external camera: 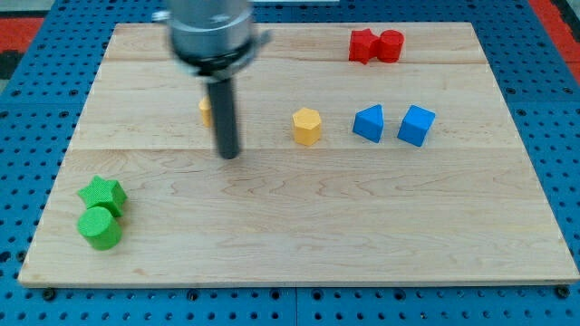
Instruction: Move the yellow heart towards the yellow hexagon
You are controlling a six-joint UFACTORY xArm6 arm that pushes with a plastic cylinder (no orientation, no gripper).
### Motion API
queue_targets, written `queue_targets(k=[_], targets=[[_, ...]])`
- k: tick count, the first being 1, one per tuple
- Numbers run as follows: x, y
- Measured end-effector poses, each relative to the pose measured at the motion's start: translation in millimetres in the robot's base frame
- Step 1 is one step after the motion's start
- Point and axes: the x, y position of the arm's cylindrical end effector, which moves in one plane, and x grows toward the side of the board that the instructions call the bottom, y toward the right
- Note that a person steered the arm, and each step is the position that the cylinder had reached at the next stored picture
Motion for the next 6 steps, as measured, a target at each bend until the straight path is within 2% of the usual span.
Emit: queue_targets(k=[1, 2, 4, 5, 6], targets=[[-48.1, -58.9], [-91.3, -85.9], [-85.1, -9.5], [-74.1, 7.0], [-39.5, 14.2]])
